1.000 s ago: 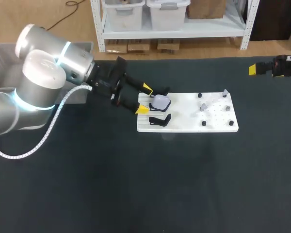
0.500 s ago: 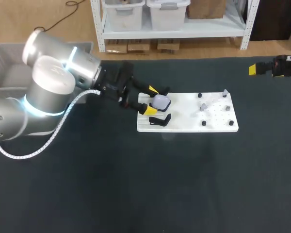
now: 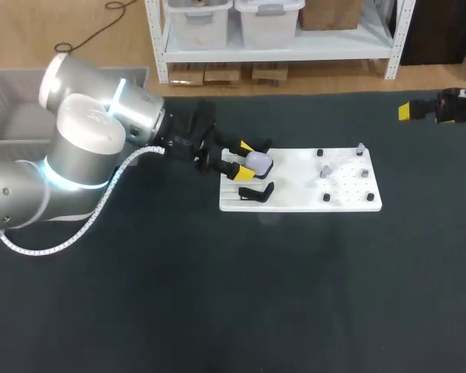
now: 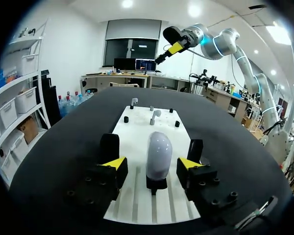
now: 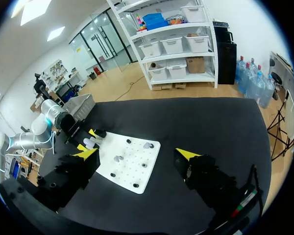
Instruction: Pick up each earbud case from the left stands, insert the matching earbuds, close the lid, and place the case in the box.
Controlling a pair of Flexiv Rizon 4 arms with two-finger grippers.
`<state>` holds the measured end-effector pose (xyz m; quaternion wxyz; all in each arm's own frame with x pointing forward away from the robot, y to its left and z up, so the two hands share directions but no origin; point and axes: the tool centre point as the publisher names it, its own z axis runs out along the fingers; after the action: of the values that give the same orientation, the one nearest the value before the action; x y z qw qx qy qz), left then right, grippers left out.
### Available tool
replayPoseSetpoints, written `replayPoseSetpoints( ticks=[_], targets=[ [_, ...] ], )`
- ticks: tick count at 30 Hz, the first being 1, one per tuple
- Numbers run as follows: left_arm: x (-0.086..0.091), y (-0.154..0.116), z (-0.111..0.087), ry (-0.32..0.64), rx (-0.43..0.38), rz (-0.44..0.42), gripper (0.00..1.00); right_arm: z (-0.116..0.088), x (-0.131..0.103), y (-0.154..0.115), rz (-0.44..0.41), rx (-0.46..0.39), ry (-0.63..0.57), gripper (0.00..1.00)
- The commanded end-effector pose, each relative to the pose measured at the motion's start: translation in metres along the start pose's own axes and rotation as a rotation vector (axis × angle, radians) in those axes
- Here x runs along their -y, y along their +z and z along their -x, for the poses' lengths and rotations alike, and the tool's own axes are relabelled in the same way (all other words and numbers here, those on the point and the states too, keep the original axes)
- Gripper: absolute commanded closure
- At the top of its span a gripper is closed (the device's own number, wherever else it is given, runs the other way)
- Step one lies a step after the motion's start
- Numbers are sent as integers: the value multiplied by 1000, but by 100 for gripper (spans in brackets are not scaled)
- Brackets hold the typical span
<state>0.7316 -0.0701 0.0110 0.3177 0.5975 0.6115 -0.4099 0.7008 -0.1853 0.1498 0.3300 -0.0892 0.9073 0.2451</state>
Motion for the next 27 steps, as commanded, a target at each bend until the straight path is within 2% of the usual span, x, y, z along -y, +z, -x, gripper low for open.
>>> replayPoseSetpoints(
  ticks=[1, 8, 15, 21, 27],
  targets=[
    [-2, 2, -1, 0, 3, -2, 36, 0, 0, 0, -1, 0, 0, 0],
    [-3, 1, 0, 1, 10, 1, 35, 0, 0, 0, -1, 0, 0, 0],
    [-2, 0, 1, 3, 13, -2, 42, 0, 0, 0, -1, 0, 0, 0],
    [-2, 1, 1, 2, 14, 0, 43, 0, 0, 0, -1, 0, 0, 0],
    [-2, 2, 1, 2, 15, 4, 47, 0, 0, 0, -1, 0, 0, 0]
  ],
)
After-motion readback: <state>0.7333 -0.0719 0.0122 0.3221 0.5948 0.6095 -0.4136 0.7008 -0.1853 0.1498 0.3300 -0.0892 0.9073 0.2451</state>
